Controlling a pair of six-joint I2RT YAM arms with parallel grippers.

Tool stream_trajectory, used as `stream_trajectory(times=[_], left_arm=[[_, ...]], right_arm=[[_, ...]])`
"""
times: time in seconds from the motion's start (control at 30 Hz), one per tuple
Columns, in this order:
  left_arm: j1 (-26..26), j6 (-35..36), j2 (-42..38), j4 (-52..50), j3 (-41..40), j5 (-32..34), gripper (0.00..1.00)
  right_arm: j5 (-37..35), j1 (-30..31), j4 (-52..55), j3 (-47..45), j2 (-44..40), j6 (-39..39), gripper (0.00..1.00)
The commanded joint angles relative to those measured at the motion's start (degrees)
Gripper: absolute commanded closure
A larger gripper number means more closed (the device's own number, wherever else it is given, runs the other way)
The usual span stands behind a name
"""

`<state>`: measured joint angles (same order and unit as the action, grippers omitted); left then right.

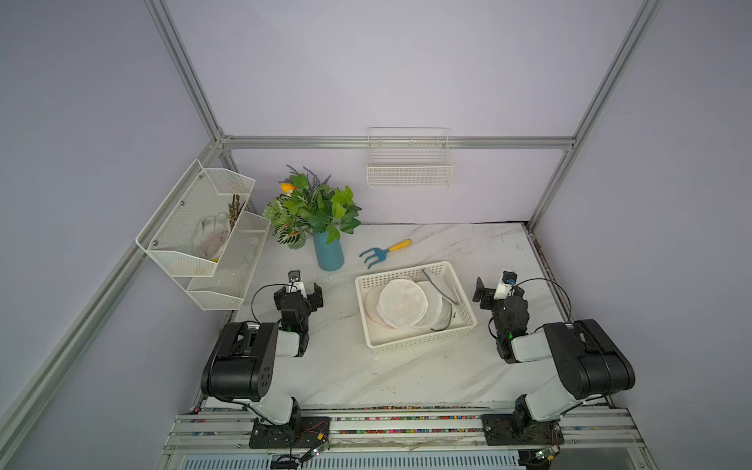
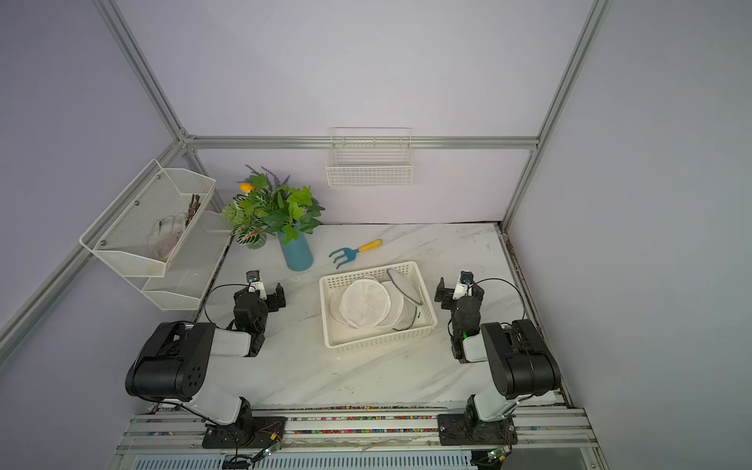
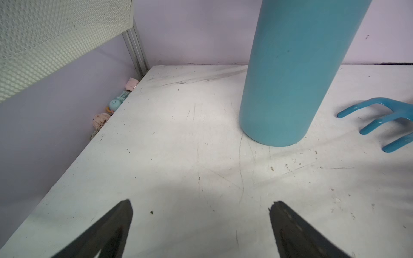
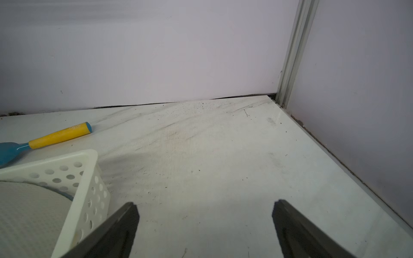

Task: Turn the laundry bag inside out
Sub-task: Pick up the laundry bag and place it in the bin.

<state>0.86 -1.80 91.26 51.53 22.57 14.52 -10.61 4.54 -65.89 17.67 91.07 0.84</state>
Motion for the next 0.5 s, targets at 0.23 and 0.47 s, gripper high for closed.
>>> stream_trajectory(times=[0.23, 0.47], left_arm=[[-0.3, 1.0, -1.6, 1.5, -0.6, -0.9, 0.00], [-0.2, 3.3, -6.8, 2.8, -3.2, -5.2, 0.00]], right_arm=[[0.4, -0.2, -0.4, -0.4, -0.8, 0.3, 0.01], [-2.5, -0.1, -3.0, -5.3, -9.3, 1.0, 0.00]])
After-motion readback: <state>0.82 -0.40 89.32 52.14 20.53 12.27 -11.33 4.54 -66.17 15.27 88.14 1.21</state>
